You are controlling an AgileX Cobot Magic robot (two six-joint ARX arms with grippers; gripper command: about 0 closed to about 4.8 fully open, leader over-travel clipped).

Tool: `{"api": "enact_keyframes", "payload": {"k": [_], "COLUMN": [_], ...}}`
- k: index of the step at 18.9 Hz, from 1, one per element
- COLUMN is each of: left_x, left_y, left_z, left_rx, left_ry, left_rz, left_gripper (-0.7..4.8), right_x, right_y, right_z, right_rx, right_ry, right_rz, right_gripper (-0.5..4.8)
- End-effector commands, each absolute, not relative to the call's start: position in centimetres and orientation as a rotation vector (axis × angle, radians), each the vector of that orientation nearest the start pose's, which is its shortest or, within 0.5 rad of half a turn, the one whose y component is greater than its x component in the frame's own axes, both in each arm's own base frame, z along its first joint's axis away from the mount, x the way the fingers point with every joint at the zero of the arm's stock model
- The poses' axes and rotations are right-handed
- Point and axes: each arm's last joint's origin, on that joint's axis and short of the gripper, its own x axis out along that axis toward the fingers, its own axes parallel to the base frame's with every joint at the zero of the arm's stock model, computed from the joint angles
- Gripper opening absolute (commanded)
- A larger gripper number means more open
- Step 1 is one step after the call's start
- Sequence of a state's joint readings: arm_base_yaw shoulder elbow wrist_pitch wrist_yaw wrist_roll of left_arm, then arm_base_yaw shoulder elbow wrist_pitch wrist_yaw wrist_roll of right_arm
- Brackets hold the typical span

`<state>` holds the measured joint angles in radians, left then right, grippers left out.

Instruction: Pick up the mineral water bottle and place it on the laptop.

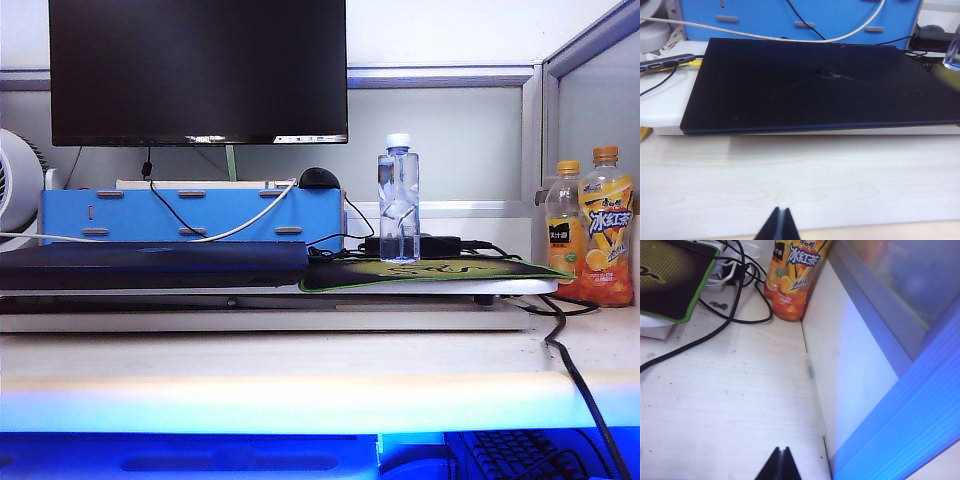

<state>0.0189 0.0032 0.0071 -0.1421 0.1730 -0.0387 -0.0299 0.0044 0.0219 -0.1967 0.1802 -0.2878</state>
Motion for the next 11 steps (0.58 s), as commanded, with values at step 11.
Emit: {"api": "enact_keyframes", "payload": {"k": [11], "left_x": [9.6], "left_y": [-0.3], "left_z": [15.2], "left_rx": [-0.051], "left_ry": [0.145], "left_rz": [-0.157], "left_gripper": [-0.02], "right_x": [9.3], "right_y": [0.8], "right_z": [19.7], "right_rx": [0.604], "right_ry": [-0.003], "right_rz": [0.385], "right_gripper": [-0.01]}}
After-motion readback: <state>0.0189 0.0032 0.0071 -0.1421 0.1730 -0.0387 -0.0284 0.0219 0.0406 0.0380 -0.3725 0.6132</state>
